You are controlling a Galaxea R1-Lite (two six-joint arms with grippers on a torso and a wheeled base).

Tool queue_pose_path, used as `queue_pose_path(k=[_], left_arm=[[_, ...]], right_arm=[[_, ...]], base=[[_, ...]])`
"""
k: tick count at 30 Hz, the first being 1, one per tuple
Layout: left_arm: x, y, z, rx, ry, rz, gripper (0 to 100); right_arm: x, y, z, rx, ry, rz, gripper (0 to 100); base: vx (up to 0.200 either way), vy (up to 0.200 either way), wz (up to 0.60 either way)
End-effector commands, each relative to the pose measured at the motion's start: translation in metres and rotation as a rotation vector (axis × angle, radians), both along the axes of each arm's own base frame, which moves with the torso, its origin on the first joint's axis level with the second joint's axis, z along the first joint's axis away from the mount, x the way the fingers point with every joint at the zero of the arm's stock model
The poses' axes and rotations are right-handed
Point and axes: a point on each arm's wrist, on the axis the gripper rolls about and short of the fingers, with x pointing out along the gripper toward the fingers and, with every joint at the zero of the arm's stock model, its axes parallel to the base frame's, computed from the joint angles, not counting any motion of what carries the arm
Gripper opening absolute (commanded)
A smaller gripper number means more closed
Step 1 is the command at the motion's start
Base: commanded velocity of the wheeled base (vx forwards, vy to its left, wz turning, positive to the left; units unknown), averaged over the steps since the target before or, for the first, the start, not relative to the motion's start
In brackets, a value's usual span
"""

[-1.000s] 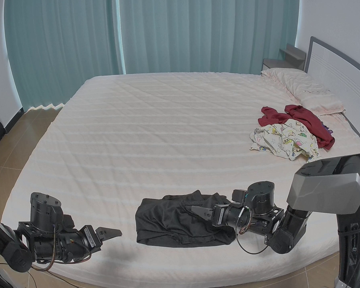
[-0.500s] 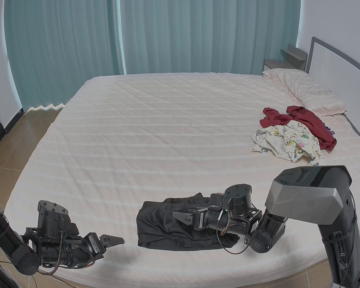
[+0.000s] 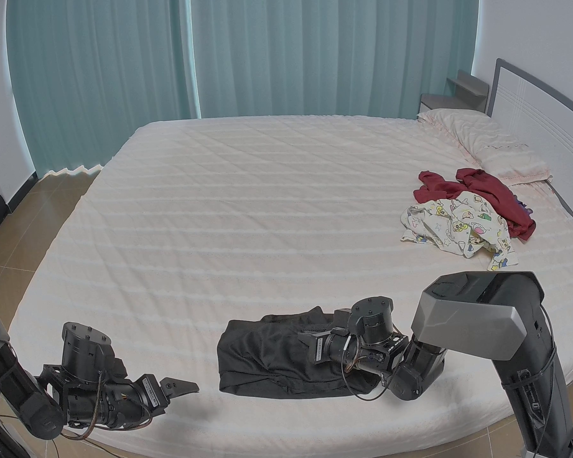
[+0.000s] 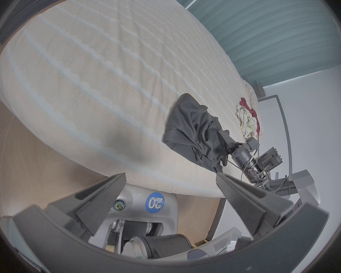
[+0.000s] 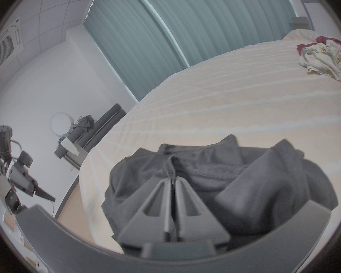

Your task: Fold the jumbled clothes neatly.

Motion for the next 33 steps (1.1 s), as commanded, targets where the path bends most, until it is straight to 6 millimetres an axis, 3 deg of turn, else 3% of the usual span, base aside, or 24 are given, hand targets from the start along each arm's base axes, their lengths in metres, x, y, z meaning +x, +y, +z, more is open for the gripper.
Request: queue_pose_path(k=[1,7,12,26,33], left_arm=[[-0.005,-0.003,-0.002,0.005,0.01,-0.023,100],[-0.005,-0.003,-0.005,0.005,-0.002,-0.024,100],[-0.004,-0.003,-0.007,0.004,-0.007,-0.023,100],[-0.004,-0.003,-0.009,0.016,-0.001,-0.015,100],[-0.003,-0.003,-0.009,0.016,-0.003,-0.015,100]], right_arm=[[0.003,-0.006,0.003,0.004,-0.008,-0.037,0],[0.006,-0.033,0.036,0.05,-0.056,-0.13,0],[0.004,-0.059,0.051,0.104,-0.023,-0.203,0],[0.009,-0.094,0.042,0.085,0.024,-0.298,0],[0.018,-0.092,0.028,0.071,0.037,-0.313,0]], base=[[0.0,0.0,0.0],[0.0,0.0,0.0],[0.0,0.0,0.0],[0.0,0.0,0.0],[0.0,0.0,0.0]])
